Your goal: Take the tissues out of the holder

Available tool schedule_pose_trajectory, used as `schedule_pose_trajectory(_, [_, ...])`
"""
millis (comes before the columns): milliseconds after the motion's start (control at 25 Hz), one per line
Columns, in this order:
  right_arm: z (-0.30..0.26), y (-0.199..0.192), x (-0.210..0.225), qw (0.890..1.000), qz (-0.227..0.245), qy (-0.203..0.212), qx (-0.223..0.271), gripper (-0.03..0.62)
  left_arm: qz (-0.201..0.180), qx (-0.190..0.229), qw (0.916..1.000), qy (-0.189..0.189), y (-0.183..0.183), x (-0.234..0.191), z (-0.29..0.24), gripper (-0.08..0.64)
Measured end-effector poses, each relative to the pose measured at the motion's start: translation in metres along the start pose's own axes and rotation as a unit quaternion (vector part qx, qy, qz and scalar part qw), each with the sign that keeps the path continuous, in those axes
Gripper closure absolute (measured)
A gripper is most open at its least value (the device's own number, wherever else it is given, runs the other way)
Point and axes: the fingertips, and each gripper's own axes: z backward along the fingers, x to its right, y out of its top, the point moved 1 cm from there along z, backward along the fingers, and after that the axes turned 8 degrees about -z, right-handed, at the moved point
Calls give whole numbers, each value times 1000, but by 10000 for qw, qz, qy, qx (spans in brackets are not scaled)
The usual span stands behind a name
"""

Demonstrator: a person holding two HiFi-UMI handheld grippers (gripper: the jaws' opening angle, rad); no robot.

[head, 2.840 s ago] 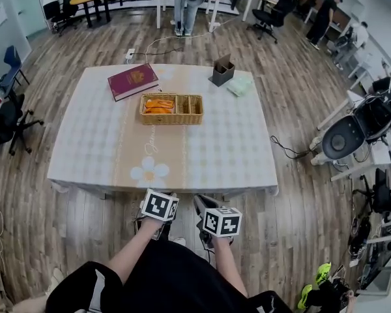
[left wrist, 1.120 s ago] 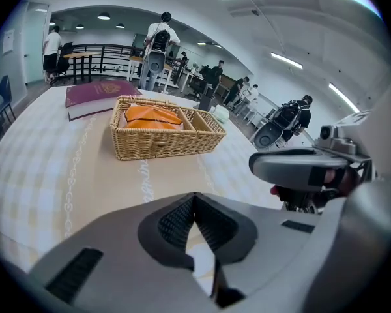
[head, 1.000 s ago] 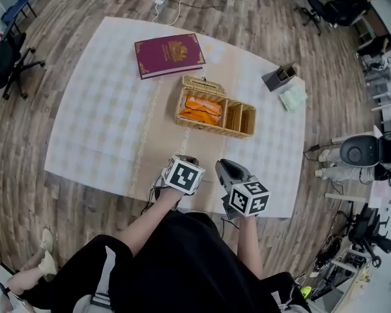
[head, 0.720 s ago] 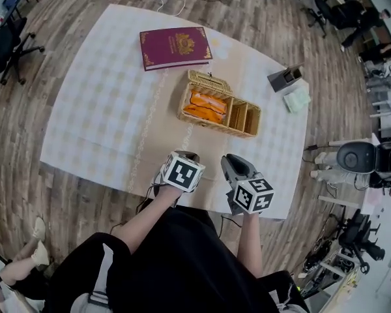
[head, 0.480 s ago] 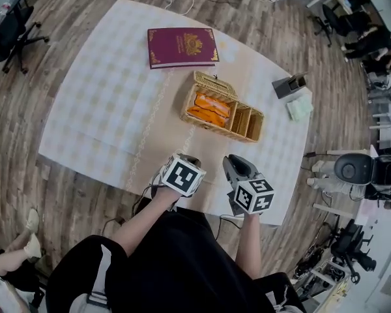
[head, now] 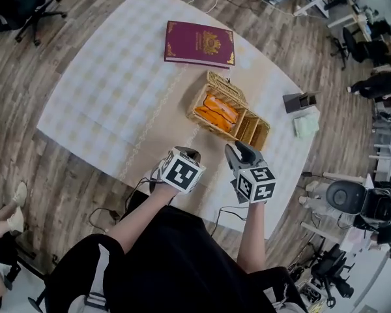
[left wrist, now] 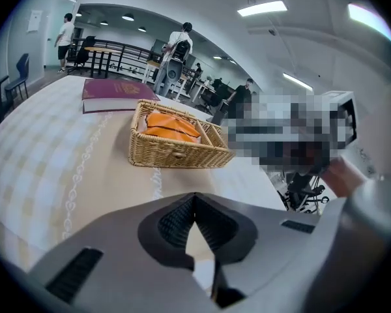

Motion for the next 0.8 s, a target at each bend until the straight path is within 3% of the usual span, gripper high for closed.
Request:
schedule_pose_trajectory(200, [-16,19,10,9987,498,68,-131,463,220,37,9997,91,-5,-5,-1,560])
schedule_pose_trajectory(520, [-50,41,21,9927,1144,143,-346,396,538,22,9984,152,-18,-14,-4,560])
schedule_pose_trajectory(800, [-77,52,30,9880,1433,186,-546,385,775,45,9967,251,-23,-24,-2,560])
